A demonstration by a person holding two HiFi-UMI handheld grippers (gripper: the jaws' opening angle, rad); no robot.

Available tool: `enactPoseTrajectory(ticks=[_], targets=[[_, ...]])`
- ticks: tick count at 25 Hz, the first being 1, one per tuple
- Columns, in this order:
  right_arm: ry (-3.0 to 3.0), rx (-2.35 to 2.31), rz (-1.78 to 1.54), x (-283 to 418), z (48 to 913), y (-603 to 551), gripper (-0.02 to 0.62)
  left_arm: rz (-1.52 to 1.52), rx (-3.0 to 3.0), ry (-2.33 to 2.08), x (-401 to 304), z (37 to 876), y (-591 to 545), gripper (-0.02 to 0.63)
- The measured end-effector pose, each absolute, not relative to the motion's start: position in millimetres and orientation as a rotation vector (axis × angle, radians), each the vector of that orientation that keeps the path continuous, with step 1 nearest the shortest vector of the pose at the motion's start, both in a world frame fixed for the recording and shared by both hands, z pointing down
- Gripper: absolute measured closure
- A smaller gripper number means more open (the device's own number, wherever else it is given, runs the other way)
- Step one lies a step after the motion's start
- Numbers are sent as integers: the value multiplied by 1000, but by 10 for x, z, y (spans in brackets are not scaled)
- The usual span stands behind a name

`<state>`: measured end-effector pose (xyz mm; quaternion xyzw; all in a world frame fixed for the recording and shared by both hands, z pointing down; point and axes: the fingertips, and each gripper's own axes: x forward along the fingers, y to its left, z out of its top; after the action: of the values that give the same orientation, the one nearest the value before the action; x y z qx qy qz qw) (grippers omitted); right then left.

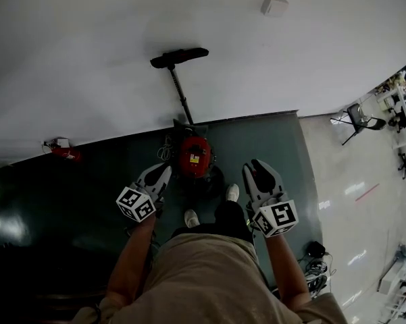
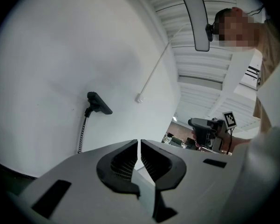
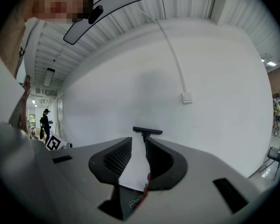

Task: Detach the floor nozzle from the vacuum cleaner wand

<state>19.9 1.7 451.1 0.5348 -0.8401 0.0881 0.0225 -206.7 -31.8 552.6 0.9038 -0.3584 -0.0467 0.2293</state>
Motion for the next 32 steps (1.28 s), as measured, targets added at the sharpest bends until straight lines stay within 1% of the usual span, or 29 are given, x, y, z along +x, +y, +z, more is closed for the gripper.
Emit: enactPoseTrajectory(ticks=[6,12,18,24,32], targets=[[-2640,1596,269,252,4558,-409,506,-115,2473,-1043,-2054,5570,-645,597],[-2722,1469,273,340,4626,-1192,506,-96,2414,-1167,-1985,5609,-1159,597],[-2806,1312,312,465,4586,-2140,506,-78,2339,-1290,-1766,5505,-1800,597],[-2877,1099,283,511,4514,-2846,506,-92,2276,-1423,-1558,5385,-2385,597],[-2937,879,227,525,4500,-3549,506,-38,2214,-1624,-1562,5215,-2897,586]])
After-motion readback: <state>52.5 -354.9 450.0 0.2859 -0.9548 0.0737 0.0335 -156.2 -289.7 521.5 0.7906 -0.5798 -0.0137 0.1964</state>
